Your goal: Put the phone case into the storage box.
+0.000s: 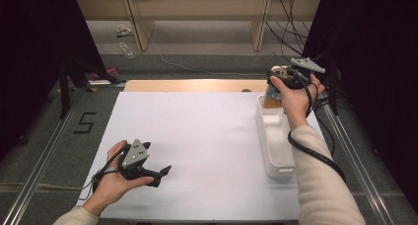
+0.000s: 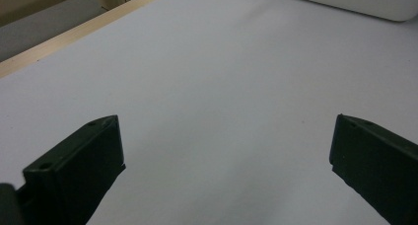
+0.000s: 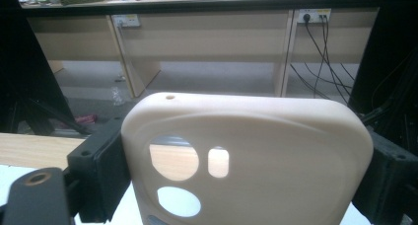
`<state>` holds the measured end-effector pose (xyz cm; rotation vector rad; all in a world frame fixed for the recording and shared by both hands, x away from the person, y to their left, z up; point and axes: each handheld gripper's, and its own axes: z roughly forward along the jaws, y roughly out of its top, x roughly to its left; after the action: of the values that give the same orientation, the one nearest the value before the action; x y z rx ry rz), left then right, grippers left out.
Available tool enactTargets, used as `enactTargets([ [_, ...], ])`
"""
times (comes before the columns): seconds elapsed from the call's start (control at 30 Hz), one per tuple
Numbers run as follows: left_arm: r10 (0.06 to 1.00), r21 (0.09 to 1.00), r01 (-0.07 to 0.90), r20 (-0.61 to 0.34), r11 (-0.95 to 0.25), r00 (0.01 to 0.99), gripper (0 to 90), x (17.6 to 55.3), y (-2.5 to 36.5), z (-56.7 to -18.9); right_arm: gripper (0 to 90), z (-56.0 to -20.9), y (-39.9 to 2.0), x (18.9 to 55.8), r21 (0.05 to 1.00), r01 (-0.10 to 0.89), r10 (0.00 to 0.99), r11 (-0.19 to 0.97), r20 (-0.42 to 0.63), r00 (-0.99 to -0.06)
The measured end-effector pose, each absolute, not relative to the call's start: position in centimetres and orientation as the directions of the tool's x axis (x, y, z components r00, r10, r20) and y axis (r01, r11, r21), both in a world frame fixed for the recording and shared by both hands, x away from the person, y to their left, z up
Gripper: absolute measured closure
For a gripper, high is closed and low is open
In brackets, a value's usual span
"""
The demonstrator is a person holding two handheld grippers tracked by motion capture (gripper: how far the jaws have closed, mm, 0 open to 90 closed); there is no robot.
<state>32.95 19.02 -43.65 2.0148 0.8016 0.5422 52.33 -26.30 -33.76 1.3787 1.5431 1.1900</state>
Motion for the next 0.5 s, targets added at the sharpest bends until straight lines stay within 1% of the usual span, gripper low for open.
enactTargets([
  [0.5,0.713,0.851,0.332,0.070,-0.408,0.697,0.0,32.96,19.00,-43.69,12.5,-33.96,-26.40,53.02,0.950,0.313,0.989,-0.009,0.056,-0.140],
])
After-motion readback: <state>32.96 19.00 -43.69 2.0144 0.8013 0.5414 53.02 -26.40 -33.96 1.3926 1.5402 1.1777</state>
